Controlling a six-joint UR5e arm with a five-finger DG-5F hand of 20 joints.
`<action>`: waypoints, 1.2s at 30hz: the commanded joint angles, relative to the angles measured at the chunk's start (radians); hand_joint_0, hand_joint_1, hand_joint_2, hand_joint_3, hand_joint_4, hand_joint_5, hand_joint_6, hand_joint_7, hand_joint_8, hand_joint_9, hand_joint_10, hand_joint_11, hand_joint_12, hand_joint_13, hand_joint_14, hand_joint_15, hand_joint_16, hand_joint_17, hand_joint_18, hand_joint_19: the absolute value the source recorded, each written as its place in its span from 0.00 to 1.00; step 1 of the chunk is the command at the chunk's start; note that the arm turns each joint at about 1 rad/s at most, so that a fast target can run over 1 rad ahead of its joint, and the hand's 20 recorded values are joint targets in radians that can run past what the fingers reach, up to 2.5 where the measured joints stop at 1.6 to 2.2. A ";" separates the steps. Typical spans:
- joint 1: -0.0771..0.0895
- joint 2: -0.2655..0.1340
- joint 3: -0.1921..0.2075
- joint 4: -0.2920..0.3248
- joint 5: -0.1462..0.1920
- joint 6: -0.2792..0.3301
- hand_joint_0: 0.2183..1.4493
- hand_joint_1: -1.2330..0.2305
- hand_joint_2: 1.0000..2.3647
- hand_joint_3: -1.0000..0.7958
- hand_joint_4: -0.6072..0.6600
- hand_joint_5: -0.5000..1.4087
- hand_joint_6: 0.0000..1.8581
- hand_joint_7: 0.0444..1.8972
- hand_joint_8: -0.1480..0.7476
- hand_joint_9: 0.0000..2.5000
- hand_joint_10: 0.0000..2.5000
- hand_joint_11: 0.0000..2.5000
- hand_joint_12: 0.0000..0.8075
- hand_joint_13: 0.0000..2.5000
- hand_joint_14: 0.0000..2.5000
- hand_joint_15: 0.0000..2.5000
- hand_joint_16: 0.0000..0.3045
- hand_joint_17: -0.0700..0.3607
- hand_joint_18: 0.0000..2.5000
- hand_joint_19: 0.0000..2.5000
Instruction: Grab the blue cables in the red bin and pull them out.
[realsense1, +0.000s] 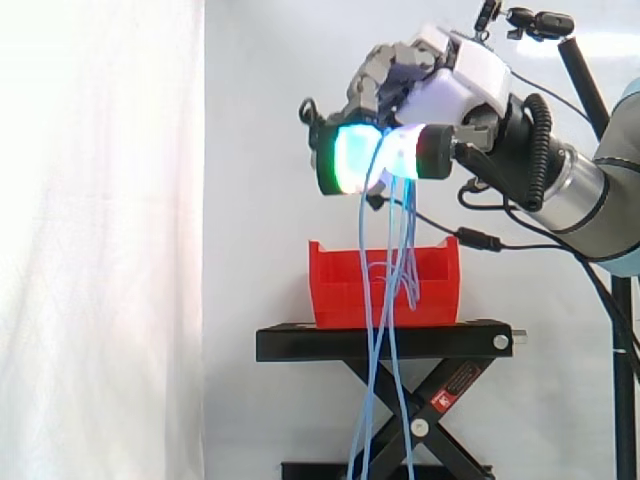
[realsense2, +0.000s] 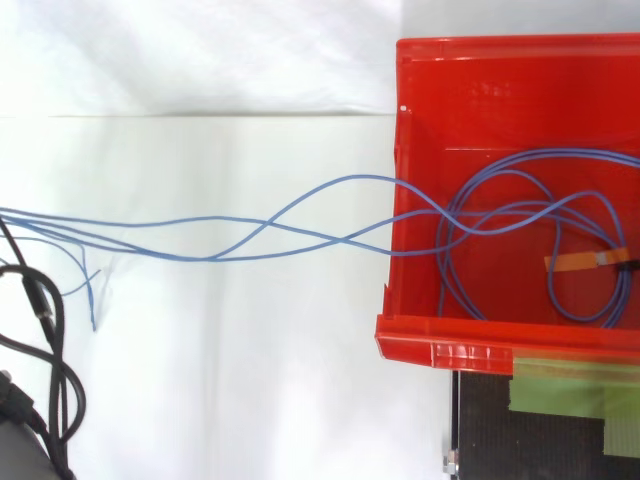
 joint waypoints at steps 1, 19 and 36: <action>0.002 0.001 0.000 -0.078 0.061 0.110 0.60 0.26 0.00 0.00 0.43 0.56 0.59 0.23 0.35 0.41 0.21 0.65 0.35 0.50 0.01 0.59 0.14 0.38 0.33 0.32; 0.030 0.001 0.000 -0.445 0.244 0.686 0.60 0.26 0.00 0.00 0.43 0.56 0.59 0.23 0.35 0.41 0.21 0.65 0.35 0.50 0.01 0.58 0.14 0.38 0.33 0.32; 0.039 -0.001 0.000 -0.506 0.245 0.729 0.56 0.28 0.00 0.00 0.45 0.59 0.46 0.25 0.36 0.40 0.21 0.66 0.35 0.50 0.00 0.59 0.14 0.38 0.32 0.32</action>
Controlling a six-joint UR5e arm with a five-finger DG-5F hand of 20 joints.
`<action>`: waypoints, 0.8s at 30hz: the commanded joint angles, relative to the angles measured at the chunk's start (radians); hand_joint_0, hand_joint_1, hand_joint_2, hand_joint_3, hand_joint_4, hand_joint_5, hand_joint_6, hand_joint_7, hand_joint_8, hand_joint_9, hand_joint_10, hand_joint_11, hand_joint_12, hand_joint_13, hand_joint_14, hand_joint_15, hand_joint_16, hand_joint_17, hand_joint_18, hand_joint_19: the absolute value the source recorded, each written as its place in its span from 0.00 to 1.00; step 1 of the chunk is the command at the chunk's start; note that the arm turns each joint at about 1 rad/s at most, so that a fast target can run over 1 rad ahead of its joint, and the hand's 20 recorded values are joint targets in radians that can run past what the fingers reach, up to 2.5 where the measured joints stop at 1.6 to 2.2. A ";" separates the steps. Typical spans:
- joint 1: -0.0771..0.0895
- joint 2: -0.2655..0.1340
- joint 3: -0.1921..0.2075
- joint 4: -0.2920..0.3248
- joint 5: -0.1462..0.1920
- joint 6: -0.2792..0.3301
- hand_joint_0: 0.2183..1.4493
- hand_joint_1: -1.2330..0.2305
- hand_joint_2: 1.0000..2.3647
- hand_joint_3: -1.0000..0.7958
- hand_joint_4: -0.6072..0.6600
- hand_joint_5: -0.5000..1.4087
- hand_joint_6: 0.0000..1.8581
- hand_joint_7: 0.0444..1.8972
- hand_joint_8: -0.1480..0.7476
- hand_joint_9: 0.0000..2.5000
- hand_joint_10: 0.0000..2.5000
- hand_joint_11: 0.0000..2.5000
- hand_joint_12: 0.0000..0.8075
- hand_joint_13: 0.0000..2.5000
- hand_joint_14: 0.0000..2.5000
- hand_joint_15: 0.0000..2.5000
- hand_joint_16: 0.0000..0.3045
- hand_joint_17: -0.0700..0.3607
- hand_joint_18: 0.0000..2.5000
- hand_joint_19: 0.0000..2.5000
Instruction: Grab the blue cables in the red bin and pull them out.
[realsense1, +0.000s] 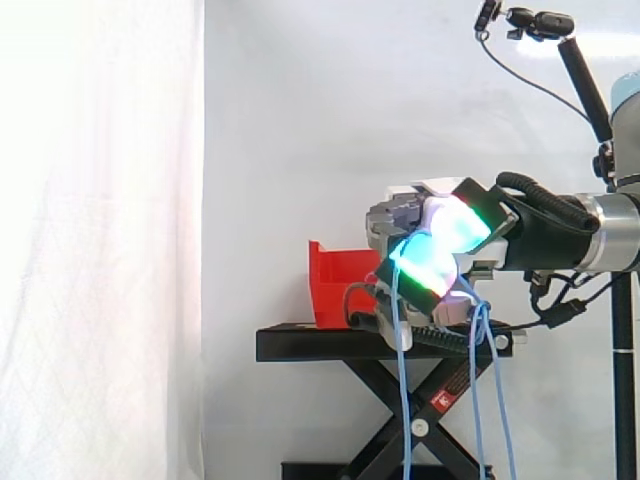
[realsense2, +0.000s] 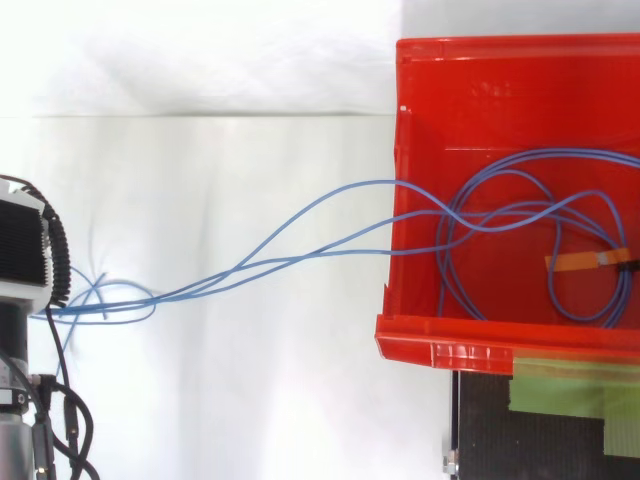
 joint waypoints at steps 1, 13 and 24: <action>0.001 0.000 0.000 -0.004 0.000 0.005 0.55 0.29 0.00 0.00 0.46 0.59 0.44 0.26 0.35 0.40 0.21 0.66 0.35 0.50 0.01 0.59 0.14 0.38 0.32 0.32; 0.001 -0.001 0.000 -0.006 0.000 0.007 0.44 0.34 0.00 0.00 0.48 0.59 0.34 0.28 0.38 0.39 0.23 0.64 0.38 0.49 0.00 0.59 0.15 0.40 0.32 0.32; 0.001 -0.001 0.000 -0.006 0.000 0.007 0.39 0.39 0.00 0.00 0.52 0.59 0.32 0.29 0.42 0.38 0.25 0.63 0.41 0.48 0.00 0.59 0.16 0.42 0.32 0.31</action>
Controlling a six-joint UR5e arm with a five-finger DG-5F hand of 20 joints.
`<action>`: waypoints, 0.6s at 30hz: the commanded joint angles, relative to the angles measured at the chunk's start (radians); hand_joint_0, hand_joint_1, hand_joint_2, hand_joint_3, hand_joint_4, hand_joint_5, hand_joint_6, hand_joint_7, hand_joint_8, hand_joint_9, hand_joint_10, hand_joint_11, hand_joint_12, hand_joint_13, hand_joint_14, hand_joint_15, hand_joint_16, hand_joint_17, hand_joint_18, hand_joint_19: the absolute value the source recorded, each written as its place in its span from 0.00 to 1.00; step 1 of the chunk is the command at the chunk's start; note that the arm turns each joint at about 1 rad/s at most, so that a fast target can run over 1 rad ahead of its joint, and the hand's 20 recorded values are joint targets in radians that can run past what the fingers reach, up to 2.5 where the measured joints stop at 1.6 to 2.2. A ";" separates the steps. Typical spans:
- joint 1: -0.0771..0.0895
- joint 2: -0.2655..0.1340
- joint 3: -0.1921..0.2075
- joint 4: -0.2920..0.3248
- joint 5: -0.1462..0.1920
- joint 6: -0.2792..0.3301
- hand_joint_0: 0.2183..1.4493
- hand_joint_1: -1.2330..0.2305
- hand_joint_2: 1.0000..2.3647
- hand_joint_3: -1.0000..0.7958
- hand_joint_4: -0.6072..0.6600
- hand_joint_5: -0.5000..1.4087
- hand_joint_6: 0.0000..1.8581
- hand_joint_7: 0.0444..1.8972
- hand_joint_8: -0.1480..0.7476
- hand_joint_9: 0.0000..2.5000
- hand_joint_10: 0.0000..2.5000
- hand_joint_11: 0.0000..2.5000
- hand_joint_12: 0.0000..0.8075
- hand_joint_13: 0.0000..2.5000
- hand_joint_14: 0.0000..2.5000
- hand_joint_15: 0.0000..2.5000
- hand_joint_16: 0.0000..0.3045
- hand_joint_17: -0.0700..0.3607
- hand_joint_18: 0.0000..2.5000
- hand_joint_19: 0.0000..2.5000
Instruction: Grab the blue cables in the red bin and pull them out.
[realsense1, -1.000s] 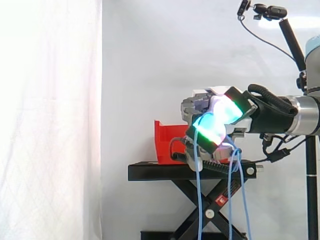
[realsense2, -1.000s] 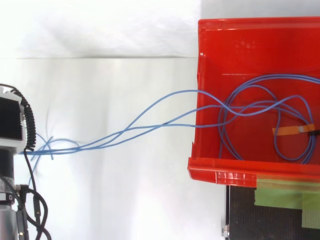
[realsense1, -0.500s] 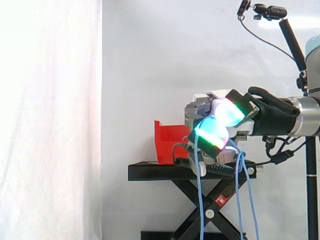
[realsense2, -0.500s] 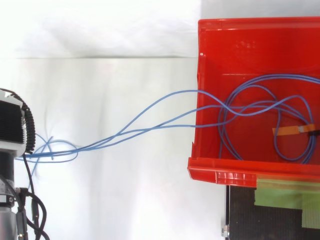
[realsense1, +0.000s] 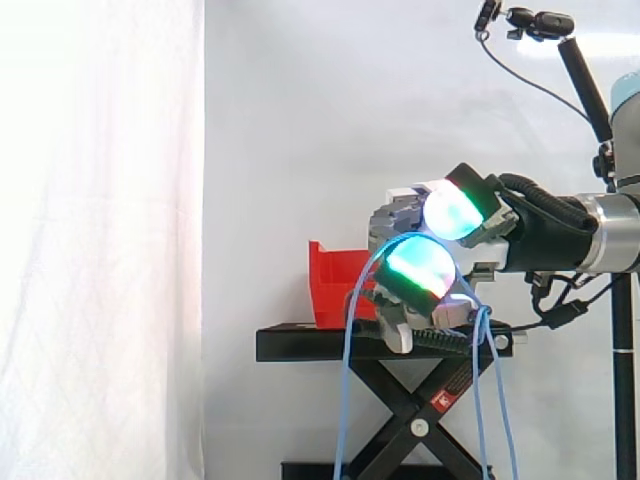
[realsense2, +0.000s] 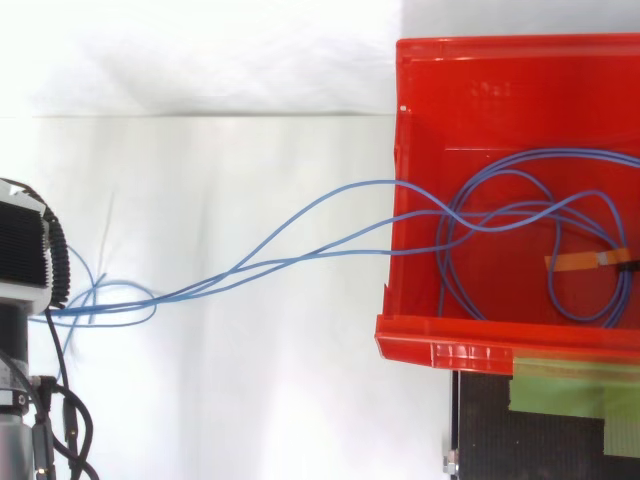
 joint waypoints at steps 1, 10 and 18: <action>0.000 0.001 0.000 0.000 -0.002 0.000 0.39 0.39 0.00 0.00 0.52 0.59 0.32 0.28 0.41 0.38 0.25 0.63 0.41 0.48 0.00 0.58 0.17 0.43 0.32 0.31; 0.000 0.001 0.000 0.000 0.000 0.000 0.38 0.40 0.00 0.00 0.53 0.66 0.29 0.32 0.43 0.39 0.23 0.62 0.42 0.48 0.00 0.58 0.17 0.43 0.32 0.31; 0.000 0.001 0.000 0.000 0.000 0.000 0.43 0.34 0.00 0.00 0.51 0.70 0.30 0.34 0.39 0.42 0.16 0.65 0.38 0.49 0.00 0.58 0.15 0.40 0.32 0.32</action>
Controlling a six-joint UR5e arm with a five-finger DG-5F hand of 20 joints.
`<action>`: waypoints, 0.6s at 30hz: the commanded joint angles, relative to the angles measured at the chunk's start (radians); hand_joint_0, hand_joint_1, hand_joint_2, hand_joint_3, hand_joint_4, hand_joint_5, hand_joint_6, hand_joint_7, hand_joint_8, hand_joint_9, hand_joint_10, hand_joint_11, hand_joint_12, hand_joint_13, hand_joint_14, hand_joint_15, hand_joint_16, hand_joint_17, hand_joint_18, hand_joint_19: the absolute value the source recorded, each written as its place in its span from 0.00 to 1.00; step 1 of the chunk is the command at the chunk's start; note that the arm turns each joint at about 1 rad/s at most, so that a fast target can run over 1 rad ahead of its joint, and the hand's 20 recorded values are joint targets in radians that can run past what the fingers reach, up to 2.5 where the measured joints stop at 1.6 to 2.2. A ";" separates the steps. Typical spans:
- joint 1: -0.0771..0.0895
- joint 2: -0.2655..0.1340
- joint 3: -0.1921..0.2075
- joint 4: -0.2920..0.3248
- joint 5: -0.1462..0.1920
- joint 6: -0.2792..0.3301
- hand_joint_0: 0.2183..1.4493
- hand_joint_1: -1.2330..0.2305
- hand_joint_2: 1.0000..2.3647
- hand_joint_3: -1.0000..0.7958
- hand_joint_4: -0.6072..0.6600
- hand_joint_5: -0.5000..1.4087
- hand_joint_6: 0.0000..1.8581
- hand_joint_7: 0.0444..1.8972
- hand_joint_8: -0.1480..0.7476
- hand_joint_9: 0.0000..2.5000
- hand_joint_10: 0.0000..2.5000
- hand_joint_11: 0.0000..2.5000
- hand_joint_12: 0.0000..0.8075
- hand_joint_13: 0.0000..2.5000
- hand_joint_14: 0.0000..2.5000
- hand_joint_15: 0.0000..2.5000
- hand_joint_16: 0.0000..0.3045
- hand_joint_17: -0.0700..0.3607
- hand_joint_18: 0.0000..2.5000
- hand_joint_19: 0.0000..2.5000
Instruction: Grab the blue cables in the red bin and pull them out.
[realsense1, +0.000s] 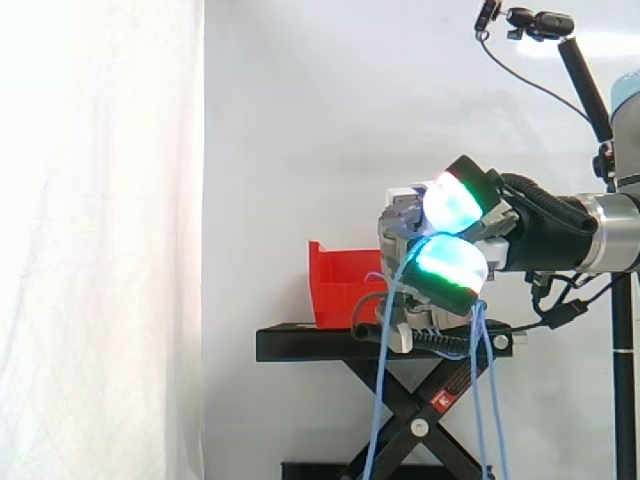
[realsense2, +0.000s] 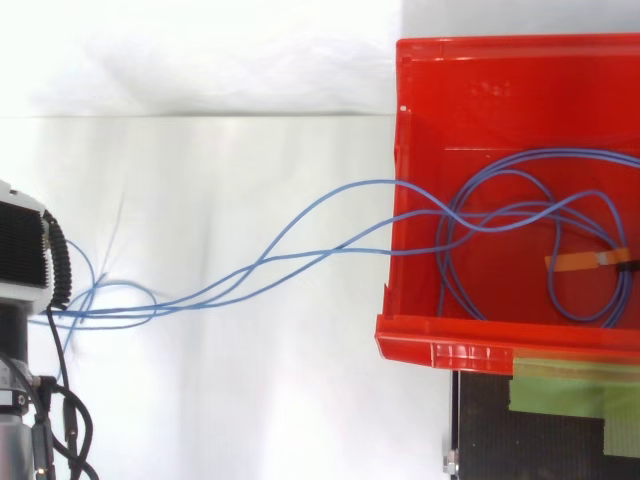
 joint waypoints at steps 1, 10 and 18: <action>0.002 0.000 0.000 -0.002 0.000 0.000 0.44 0.33 0.00 0.00 0.51 0.70 0.30 0.35 0.38 0.42 0.15 0.66 0.38 0.49 0.00 0.58 0.15 0.40 0.32 0.32; 0.000 0.000 0.000 -0.002 0.000 0.000 0.51 0.27 0.00 0.00 0.51 0.70 0.29 0.36 0.37 0.42 0.13 0.68 0.36 0.49 0.01 0.58 0.14 0.39 0.31 0.32; 0.000 0.000 0.000 -0.009 0.000 0.000 0.50 0.28 0.00 0.00 0.53 0.66 0.29 0.35 0.38 0.41 0.13 0.69 0.36 0.48 0.01 0.58 0.14 0.39 0.31 0.32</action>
